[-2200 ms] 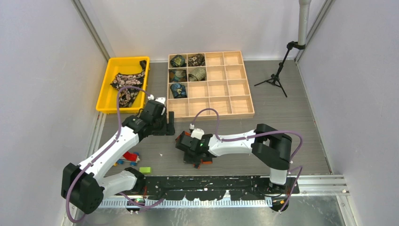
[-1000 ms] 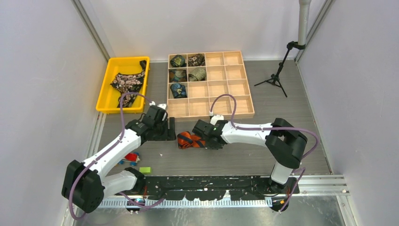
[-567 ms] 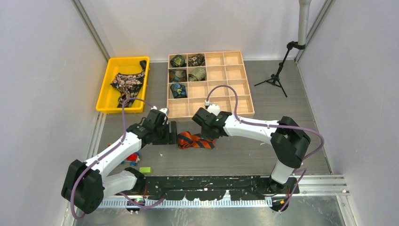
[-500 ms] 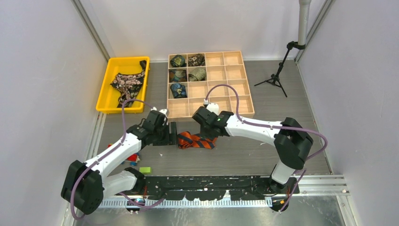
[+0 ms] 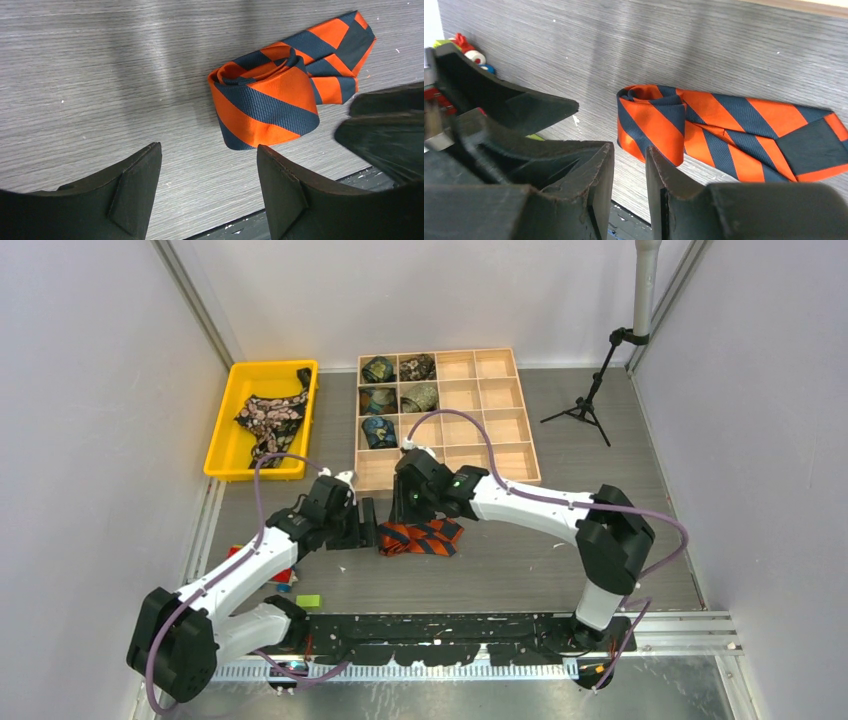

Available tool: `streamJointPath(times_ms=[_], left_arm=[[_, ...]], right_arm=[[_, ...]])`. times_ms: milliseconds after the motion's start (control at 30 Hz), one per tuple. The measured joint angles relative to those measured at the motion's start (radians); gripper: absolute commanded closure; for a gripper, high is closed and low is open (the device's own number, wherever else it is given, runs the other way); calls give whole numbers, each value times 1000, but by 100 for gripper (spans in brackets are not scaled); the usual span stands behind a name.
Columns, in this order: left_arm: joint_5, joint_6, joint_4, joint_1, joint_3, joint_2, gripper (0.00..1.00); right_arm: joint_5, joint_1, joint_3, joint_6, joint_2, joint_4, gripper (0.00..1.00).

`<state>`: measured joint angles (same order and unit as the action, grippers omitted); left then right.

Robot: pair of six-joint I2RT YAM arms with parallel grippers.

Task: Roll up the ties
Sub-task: Roll the tie at the center of the board.

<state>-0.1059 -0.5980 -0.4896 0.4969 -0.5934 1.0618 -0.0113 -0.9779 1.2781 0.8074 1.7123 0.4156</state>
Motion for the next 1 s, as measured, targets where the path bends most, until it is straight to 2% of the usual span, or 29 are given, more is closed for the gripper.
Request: streamJointPath(times_ms=[400,700,1000], left_arm=[[-1,0,6,0,10,-15,28],[-27,-20,57,0,39,-15,21],[-50,-82,143,0,60,-15,20]], right_arm=[[32,3,9,-24,97,6,74],[32,16,0,-32,97,7,77],[32,21,-41,-35,101,-5,79]])
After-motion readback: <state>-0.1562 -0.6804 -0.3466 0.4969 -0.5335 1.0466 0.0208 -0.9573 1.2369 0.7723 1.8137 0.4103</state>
